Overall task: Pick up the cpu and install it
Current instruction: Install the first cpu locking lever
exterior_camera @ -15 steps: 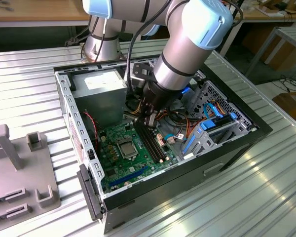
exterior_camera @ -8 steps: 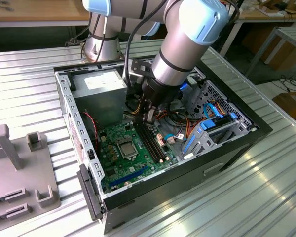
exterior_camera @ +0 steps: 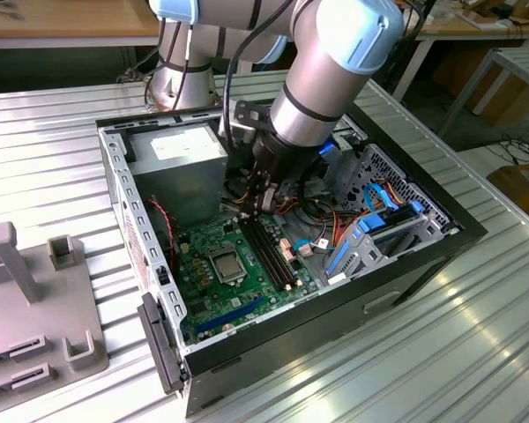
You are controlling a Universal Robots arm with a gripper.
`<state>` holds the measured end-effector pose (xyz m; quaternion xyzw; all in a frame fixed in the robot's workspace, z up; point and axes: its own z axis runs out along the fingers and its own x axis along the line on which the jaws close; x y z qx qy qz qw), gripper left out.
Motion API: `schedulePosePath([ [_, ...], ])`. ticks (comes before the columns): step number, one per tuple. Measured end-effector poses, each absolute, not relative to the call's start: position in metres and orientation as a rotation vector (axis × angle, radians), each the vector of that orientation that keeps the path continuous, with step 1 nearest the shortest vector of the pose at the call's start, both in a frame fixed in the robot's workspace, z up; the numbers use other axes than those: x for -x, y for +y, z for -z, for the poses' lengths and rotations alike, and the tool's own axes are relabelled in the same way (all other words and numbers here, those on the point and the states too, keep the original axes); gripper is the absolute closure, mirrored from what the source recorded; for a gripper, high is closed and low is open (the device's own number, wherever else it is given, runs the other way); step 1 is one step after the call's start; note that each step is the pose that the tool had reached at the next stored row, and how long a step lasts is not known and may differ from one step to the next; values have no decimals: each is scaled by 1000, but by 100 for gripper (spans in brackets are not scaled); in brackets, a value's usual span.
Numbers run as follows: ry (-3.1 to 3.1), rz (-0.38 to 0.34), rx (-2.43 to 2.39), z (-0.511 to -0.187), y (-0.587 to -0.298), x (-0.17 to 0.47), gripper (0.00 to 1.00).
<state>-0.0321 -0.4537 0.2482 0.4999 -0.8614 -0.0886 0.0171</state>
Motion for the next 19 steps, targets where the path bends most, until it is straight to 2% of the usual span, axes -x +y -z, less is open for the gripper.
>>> schedulePosePath([
  [10,-2677,277,-1554,-236,-440,34,89],
  [19,-2672,262,-1555,-235,-442,40,89],
])
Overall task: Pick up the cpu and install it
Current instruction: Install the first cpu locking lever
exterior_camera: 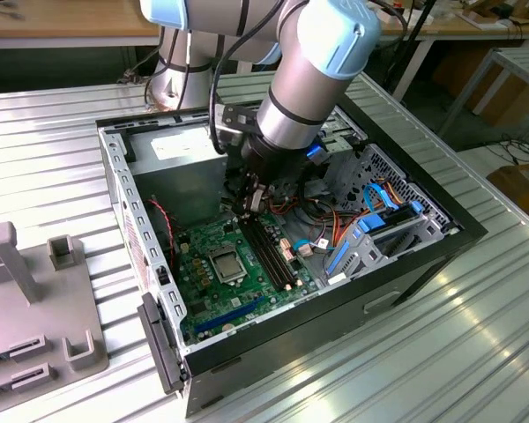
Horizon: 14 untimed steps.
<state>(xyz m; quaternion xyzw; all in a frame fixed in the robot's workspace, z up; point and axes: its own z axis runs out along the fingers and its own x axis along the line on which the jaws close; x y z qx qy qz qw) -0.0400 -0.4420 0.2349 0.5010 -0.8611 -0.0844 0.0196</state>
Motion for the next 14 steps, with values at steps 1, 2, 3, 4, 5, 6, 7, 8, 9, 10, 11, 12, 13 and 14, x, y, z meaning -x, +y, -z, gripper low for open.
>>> schedulePosePath([
  [1,-2671,258,-1555,-235,-443,40,89],
  [2,-2669,255,-1555,-235,-443,40,89],
  [3,-2668,252,-1555,-235,-444,40,89],
  [4,-2666,248,-1556,-235,-445,40,89],
  [5,-2664,243,-1557,-235,-446,40,89],
  [6,-2657,226,-1559,-235,-446,40,89],
  [7,-2649,206,-1560,-234,-447,40,89],
  [8,-2641,189,-1562,-234,-447,40,89],
  [9,-2634,175,-1565,-234,-448,40,89],
  [10,-2629,166,-1567,-234,-449,41,89],
  [11,-2626,162,-1569,-234,-450,40,89],
  [12,-2623,159,-1572,-234,-451,40,89],
  [13,-2620,155,-1575,-234,-452,40,89],
  [14,-2618,154,-1578,-234,-453,41,89],
])
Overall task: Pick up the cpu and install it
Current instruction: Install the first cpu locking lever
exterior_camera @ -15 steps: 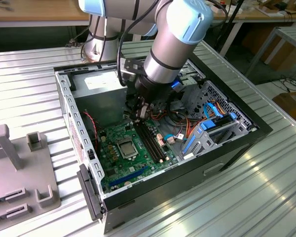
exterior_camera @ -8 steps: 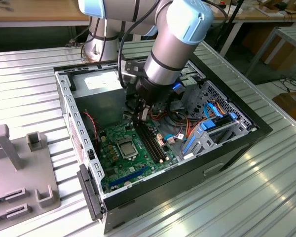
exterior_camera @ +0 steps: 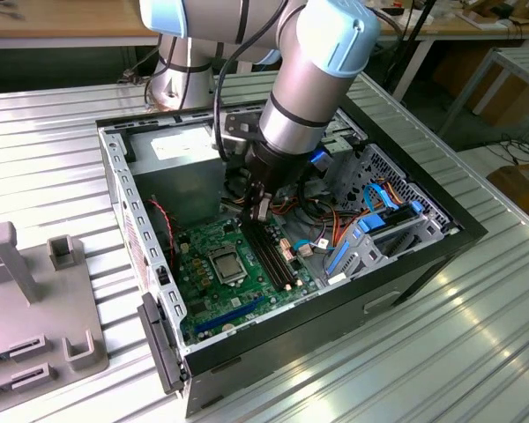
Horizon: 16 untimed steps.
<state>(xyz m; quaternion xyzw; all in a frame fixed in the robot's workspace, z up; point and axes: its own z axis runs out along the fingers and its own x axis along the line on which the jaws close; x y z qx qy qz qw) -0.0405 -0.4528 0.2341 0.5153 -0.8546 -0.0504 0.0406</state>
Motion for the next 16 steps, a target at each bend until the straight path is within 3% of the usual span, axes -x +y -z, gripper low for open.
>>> schedulePosePath([
  [16,-2584,146,-1655,-237,-454,44,89],
])
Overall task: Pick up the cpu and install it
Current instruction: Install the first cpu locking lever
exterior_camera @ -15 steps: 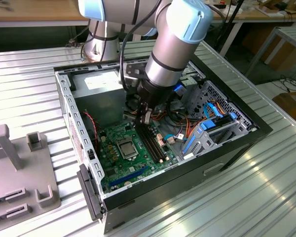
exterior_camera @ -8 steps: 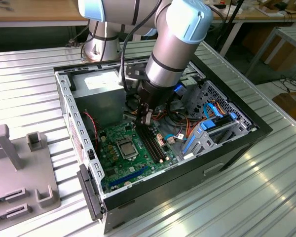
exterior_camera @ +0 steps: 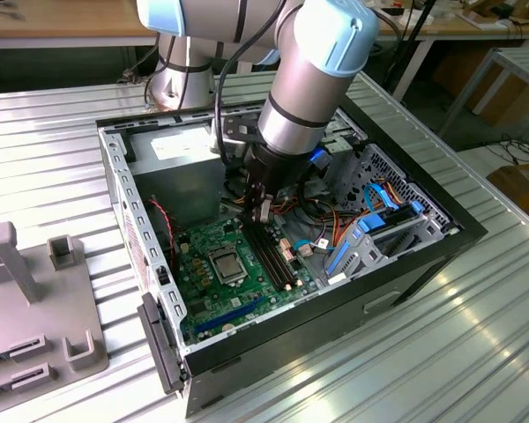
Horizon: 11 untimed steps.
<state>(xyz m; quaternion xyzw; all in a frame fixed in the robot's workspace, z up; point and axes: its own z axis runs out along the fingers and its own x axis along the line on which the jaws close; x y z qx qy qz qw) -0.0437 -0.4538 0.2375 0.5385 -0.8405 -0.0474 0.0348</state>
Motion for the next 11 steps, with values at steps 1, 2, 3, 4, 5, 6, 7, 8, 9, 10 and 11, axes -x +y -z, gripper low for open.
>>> schedulePosePath([
  [1,-2583,146,-1657,-239,-454,44,89],
  [2,-2582,146,-1658,-239,-454,44,89],
  [3,-2581,145,-1660,-240,-454,44,89],
  [4,-2580,145,-1661,-242,-454,44,89],
  [5,-2580,145,-1662,-243,-454,44,89],
  [6,-2578,145,-1665,-245,-454,44,89],
  [7,-2575,145,-1670,-245,-453,45,89],
  [8,-2571,145,-1676,-245,-453,45,89],
  [9,-2560,143,-1693,-246,-454,45,89],
  [10,-2547,142,-1711,-246,-454,45,89],
  [11,-2537,142,-1724,-246,-454,45,89],
])
